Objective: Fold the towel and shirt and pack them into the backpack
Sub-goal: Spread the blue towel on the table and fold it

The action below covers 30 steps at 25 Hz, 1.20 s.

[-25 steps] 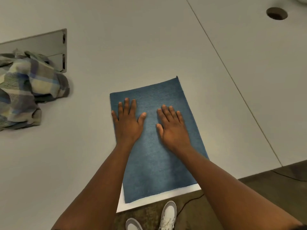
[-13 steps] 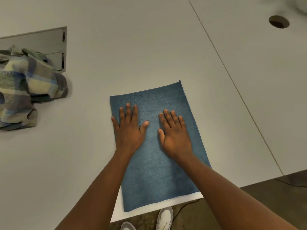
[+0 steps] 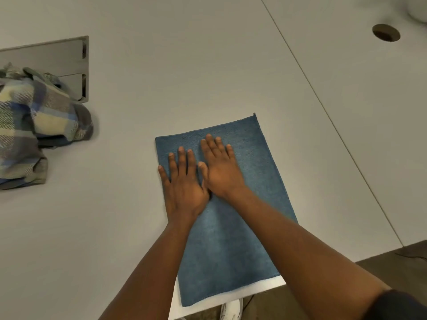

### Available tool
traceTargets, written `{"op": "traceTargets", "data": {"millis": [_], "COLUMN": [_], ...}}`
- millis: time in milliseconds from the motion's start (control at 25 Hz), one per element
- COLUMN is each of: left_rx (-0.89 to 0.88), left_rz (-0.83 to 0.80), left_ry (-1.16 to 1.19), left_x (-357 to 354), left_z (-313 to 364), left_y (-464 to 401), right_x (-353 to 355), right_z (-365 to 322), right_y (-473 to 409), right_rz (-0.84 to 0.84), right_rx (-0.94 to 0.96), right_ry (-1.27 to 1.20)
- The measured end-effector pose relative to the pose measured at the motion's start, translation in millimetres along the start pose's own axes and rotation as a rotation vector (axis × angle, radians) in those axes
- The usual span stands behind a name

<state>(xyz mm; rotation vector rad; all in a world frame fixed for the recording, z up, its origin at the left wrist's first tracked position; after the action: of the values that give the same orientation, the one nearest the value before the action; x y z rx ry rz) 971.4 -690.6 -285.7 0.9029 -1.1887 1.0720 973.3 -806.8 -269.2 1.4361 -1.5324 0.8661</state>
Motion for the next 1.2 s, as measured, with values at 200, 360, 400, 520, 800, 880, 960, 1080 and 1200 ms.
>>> {"op": "traceTargets", "data": {"millis": [200,360,400,520,800,880,960,1080,1200], "left_rx": [-0.026,-0.016,-0.015,-0.022,-0.032,-0.046,-0.061,-0.118,-0.180], "left_rz": [0.011,0.001,0.000,-0.011,-0.012,-0.020,-0.037,-0.048,-0.061], "left_ry": [0.009,0.000,0.000,0.006,0.040,0.052,0.061,0.078,0.062], "left_x": [1,1,1,1,-2,0,3,7,2], "left_z": [1,2,1,0,-2,-1,0,12,18], "left_y": [0,-1,0,0,-1,-1,1,21,72], "right_x": [17,35,28,-6,20,3,-4,0,-3], "right_z": [79,93,70,20,89,62,56,59,57], "right_y": [-17,-18,-9,45,84,104,112,110,113], "right_rz": [0.061,0.095,0.107,0.045,0.075,0.042,0.058,0.108,0.109], "right_rx": [-0.059,-0.206,-0.166,-0.021,-0.128,-0.069,-0.066,-0.097,-0.069], "right_ry": [0.175,0.173,0.128,0.064,0.161,0.164,0.200,0.224,0.239]}}
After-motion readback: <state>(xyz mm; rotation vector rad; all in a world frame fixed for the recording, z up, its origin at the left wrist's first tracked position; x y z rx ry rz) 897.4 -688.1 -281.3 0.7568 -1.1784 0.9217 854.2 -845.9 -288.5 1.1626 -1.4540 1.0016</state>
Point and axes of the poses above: each hand's wrist, its own y-axis away from the middle knuckle, its own x-axis out of the back of the hand, z = x × y, the point moved 7 cm from there along -y, towards the middle knuckle, and after that the axes turned 2 degrees about z, right-handed, at the moved point
